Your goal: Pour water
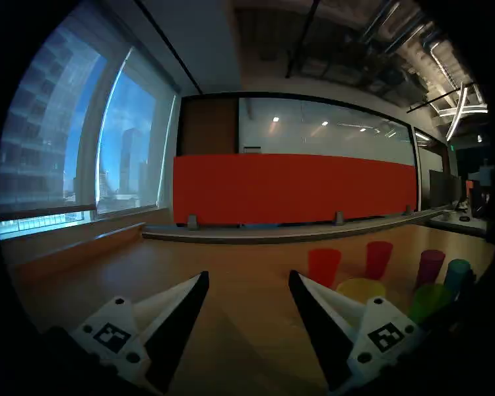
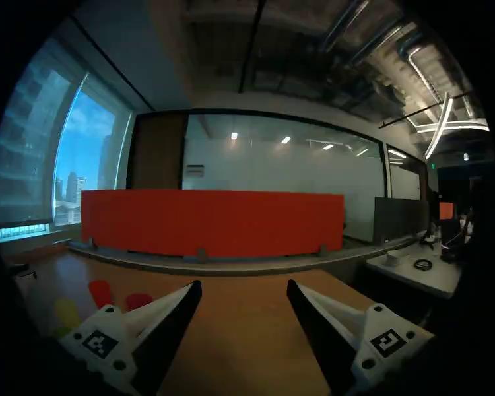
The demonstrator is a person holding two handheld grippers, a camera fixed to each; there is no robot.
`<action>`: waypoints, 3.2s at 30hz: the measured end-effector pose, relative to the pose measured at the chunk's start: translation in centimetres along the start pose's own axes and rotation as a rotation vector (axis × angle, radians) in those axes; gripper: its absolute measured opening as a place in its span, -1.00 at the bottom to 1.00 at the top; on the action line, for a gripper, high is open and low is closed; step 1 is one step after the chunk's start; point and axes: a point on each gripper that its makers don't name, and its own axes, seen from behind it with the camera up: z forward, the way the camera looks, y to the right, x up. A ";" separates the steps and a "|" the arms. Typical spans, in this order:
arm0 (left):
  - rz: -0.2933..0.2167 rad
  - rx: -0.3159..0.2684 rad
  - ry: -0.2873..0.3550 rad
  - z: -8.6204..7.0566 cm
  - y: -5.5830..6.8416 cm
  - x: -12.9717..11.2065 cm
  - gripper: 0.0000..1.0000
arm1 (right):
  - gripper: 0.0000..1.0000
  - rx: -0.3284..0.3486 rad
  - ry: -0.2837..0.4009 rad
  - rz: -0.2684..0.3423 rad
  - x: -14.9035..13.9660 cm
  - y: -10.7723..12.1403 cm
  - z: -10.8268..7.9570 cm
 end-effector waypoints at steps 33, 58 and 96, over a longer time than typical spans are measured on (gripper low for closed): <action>0.000 0.001 0.000 -0.1 0.0 0.0 0.79 | 0.99 0.114 0.089 0.024 -3.6 -3.6 2.0; 0.000 0.000 0.000 -0.1 0.0 0.0 0.78 | 1.00 0.127 0.036 0.042 -8.4 -4.1 3.2; 0.000 0.000 0.000 -0.1 0.0 0.0 0.79 | 1.00 0.098 0.001 0.034 -10.5 -3.2 3.9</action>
